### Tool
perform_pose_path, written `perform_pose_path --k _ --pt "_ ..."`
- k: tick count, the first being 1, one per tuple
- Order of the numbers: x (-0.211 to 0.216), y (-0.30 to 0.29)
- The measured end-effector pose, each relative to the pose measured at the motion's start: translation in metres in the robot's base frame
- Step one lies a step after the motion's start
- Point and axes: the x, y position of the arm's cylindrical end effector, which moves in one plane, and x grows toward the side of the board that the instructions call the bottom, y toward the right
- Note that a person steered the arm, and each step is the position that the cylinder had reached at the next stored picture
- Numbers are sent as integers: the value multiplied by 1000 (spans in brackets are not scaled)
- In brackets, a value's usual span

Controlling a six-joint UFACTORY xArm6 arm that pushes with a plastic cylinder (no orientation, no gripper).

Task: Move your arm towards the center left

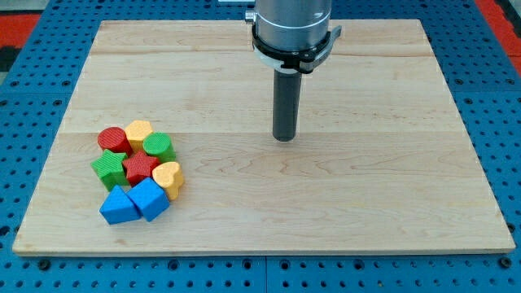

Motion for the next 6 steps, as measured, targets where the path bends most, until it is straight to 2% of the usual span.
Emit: perform_pose_path --k 3,4,6 --pt "-1 -1" --pt "-14 -45" --pt "-68 -69"
